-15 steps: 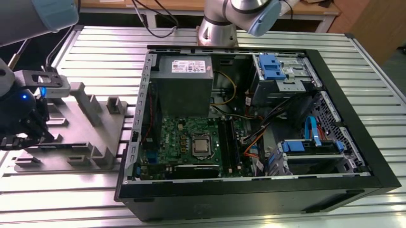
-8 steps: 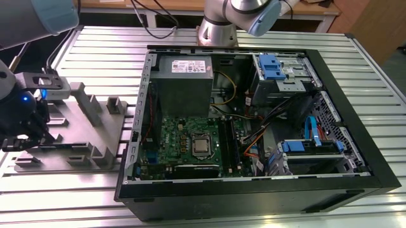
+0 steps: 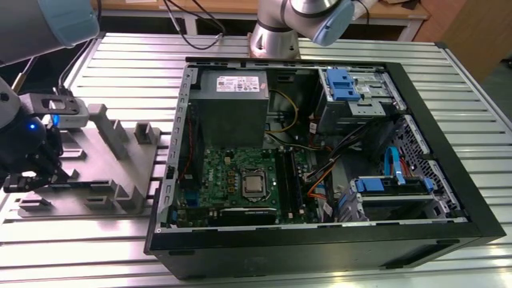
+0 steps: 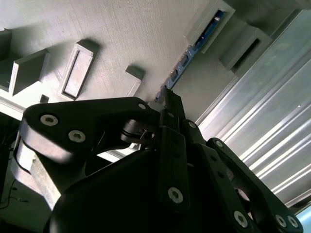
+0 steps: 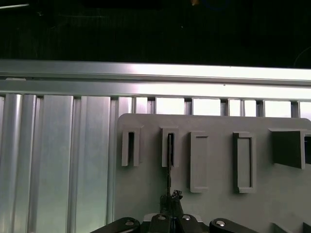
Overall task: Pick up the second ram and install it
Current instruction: 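Pick up the second ram and move it above second insertion slot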
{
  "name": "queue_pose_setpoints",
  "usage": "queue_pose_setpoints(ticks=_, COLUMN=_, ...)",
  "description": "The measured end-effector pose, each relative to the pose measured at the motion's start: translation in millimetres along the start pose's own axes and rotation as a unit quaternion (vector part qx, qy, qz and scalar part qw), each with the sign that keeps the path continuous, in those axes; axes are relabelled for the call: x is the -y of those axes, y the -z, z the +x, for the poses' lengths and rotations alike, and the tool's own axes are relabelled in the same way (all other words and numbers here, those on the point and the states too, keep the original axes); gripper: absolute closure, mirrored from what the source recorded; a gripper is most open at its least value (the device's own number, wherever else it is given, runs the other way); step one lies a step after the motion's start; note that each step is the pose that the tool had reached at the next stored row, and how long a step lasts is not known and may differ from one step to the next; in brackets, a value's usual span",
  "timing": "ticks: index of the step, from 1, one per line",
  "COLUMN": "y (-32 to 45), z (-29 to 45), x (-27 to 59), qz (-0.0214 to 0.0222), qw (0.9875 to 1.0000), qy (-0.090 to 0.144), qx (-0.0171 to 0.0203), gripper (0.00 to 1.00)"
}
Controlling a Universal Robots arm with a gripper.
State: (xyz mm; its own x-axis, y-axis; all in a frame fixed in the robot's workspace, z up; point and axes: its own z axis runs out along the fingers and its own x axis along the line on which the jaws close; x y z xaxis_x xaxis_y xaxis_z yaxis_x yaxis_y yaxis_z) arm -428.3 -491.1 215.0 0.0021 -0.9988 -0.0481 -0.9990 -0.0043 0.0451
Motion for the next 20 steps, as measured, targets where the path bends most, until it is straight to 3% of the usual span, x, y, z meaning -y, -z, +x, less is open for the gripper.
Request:
queue_pose_setpoints(ticks=8, y=-0.1, z=0.0, x=0.0, qz=0.0, qw=1.0, qy=0.0, qx=0.0002, gripper=0.93)
queue_pose_setpoints(ticks=9, y=-0.1, z=0.0, x=0.0, qz=0.0, qw=1.0, qy=0.0, qx=0.0002, gripper=0.87)
queue_pose_setpoints(ticks=10, y=-0.1, z=0.0, x=0.0, qz=0.0, qw=1.0, qy=0.0, qx=0.0002, gripper=0.87)
queue_pose_setpoints(ticks=12, y=-0.1, z=0.0, x=0.0, qz=0.0, qw=1.0, qy=0.0, qx=0.0002, gripper=0.73)
queue_pose_setpoints(ticks=15, y=-0.1, z=0.0, x=0.0, qz=0.0, qw=1.0, qy=0.0, qx=0.0002, gripper=0.67)
queue_pose_setpoints(ticks=16, y=-0.1, z=0.0, x=0.0, qz=0.0, qw=1.0, qy=0.0, qx=0.0002, gripper=0.61)
queue_pose_setpoints(ticks=20, y=-0.7, z=0.0, x=-0.4, qz=0.0012, qw=1.0, qy=0.0, qx=0.0002, gripper=0.61)
